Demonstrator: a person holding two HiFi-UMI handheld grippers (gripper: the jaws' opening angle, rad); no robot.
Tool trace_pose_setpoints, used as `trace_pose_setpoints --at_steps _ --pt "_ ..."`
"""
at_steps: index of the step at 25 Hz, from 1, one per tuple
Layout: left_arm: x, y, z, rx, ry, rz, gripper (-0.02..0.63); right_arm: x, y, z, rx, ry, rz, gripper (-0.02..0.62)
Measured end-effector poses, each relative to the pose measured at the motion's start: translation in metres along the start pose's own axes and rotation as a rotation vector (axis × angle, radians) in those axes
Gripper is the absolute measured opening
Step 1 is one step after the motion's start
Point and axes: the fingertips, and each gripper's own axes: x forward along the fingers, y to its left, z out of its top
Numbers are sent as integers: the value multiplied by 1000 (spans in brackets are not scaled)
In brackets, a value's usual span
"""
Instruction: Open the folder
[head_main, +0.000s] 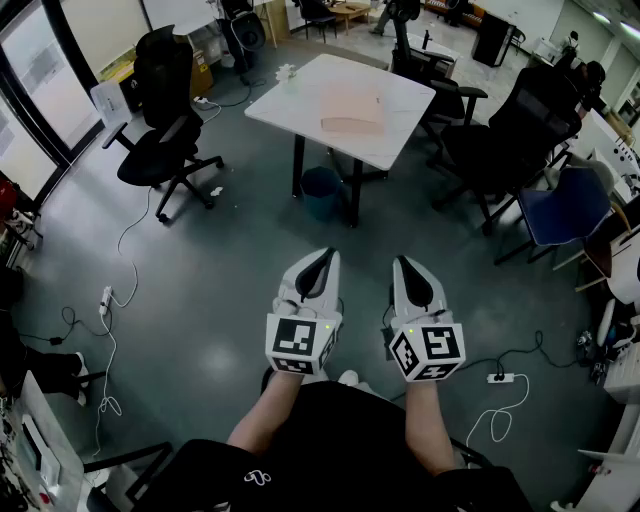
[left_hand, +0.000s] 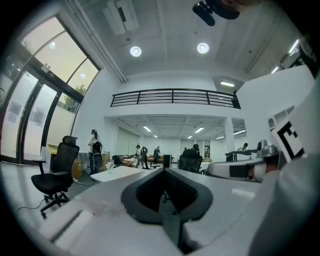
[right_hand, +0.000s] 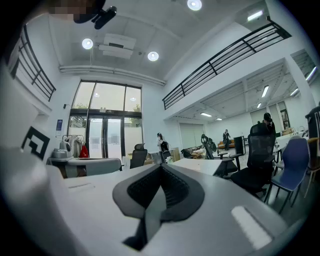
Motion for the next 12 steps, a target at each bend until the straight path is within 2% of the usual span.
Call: trace_pose_setpoints --at_steps 6,12 --pt "13 -7 -7 -2 10 16 0 1 -22 0 -8 -5 -40 -2" --pt "24 -14 -14 -1 31 34 0 5 -39 -9 -3 29 -27 -2"
